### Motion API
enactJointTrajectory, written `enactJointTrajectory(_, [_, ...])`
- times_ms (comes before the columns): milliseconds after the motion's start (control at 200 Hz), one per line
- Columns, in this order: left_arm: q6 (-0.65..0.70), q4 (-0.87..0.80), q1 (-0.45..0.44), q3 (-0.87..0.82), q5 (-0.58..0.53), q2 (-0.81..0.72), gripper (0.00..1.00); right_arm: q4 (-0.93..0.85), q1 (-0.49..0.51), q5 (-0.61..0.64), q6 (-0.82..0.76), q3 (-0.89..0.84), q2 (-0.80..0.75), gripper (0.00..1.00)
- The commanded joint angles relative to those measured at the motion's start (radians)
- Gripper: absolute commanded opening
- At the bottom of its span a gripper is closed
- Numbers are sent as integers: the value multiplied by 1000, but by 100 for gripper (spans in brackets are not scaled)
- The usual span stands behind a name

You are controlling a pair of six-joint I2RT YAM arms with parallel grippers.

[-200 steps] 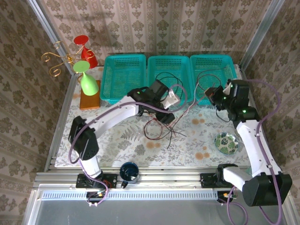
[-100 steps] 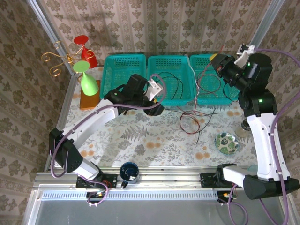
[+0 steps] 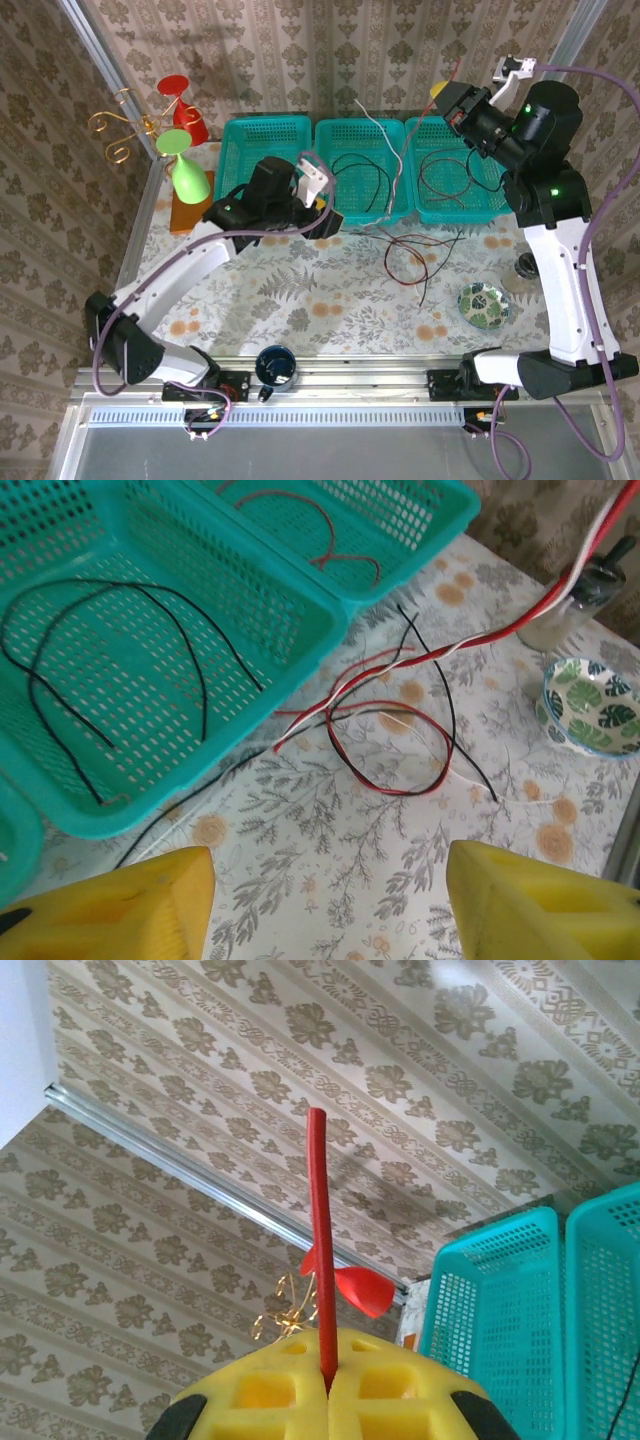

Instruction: Untangle the cables

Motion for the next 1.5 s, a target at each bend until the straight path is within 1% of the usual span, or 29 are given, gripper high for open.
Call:
enactJointTrajectory(0, [-89, 115, 32, -50, -5, -82, 67, 16, 42, 16, -27, -17, 18, 0])
enactJointTrajectory(85, [-222, 193, 95, -81, 125, -105, 68, 37, 80, 36, -39, -106, 13, 0])
enactJointTrajectory(135, [-299, 282, 118, -113, 186, -118, 68, 74, 99, 48, -31, -179, 4, 0])
enactJointTrajectory(230, [-413, 454, 136, -174, 271, -130, 71, 147, 135, 69, -11, -310, -4, 0])
enactJointTrajectory(290, [-456, 505, 145, -183, 301, -120, 74, 176, 157, 71, 5, -366, 3, 0])
enactJointTrajectory(335, [-463, 509, 149, -183, 299, -112, 78, 193, 176, 76, 16, -404, 6, 0])
enactJointTrajectory(435, [-479, 522, 164, -192, 302, -80, 79, 222, 211, 100, 26, -468, 5, 0])
enactJointTrajectory(610, [-604, 597, 173, -209, 312, -24, 83, 242, 237, 135, 42, -531, -9, 0])
enactJointTrajectory(700, [-704, 643, 173, -238, 275, -21, 84, 254, 252, 150, 44, -561, -16, 0])
enactJointTrajectory(800, [-854, 783, 161, -322, 245, -9, 84, 268, 259, 157, 61, -589, -15, 0])
enactJointTrajectory(880, [-930, 874, 148, -380, 237, 9, 85, 276, 261, 153, 72, -597, -13, 0])
enactJointTrajectory(1045, [-953, 912, 100, -448, 158, 7, 87, 274, 272, 156, 75, -601, -6, 0])
enactJointTrajectory(1240, [-1010, 969, 79, -461, 151, 63, 87, 264, 272, 148, 72, -594, -10, 0])
enactJointTrajectory(1290, [-1031, 1006, 79, -466, 148, 86, 84, 264, 272, 149, 71, -596, -14, 0])
enactJointTrajectory(1325, [-1044, 1041, 79, -463, 148, 105, 80, 264, 272, 150, 72, -599, -18, 0])
enactJointTrajectory(1350, [-1053, 1059, 79, -459, 150, 117, 74, 264, 272, 152, 72, -602, -20, 0])
enactJointTrajectory(1390, [-1058, 1083, 82, -446, 161, 141, 59, 261, 272, 157, 68, -604, -26, 0])
enactJointTrajectory(1425, [-1060, 1092, 84, -431, 173, 158, 49, 255, 271, 162, 63, -607, -30, 0])
enactJointTrajectory(1455, [-1059, 1093, 84, -416, 178, 169, 37, 250, 271, 165, 59, -608, -35, 0])
enactJointTrajectory(1495, [-1055, 1087, 85, -399, 182, 180, 26, 243, 270, 169, 53, -608, -42, 0])
